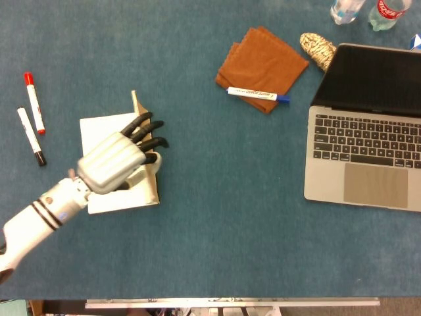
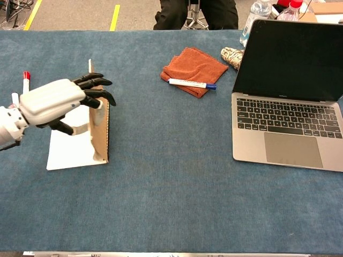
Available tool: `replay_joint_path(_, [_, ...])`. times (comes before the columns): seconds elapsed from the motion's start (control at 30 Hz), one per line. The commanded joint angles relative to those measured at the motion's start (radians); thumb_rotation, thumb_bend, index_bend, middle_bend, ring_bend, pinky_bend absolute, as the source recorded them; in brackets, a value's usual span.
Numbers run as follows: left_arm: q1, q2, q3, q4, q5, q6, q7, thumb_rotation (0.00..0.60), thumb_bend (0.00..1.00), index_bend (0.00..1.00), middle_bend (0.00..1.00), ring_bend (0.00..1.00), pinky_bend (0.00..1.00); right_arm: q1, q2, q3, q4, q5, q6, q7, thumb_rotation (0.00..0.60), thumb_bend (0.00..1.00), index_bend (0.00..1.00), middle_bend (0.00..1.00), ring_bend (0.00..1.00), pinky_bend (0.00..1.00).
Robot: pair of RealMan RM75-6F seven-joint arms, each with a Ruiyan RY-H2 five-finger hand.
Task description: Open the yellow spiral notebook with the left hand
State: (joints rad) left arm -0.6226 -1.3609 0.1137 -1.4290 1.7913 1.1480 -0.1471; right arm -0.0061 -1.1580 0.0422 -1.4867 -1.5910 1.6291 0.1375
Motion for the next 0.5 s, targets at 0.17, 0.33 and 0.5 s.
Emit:
replay_joint_path(0.17, [-0.049,-0.059,-0.030,-0.037,-0.053,-0.112,0.084,0.600,0.36,0.48,0.23,0.06,0.00,-0.010,-0.007,0.000,0.025,0.009,0.008,0.025,0.600,0.19,0.14,0.18,0.10,0.18])
replay_joint_path(0.33, [-0.070,-0.087,-0.040,-0.053,-0.085,-0.170,0.124,0.600,0.36,0.35,0.19,0.06,0.00,-0.015,-0.011,0.001,0.040,0.013,0.011,0.041,0.600,0.19,0.14,0.18,0.10,0.18])
replay_joint_path(0.5, [-0.087,-0.112,-0.046,-0.065,-0.108,-0.205,0.135,0.600,0.36,0.19,0.13,0.04,0.00,-0.020,-0.014,0.002,0.050,0.014,0.017,0.052,0.600,0.19,0.14,0.18,0.10,0.18])
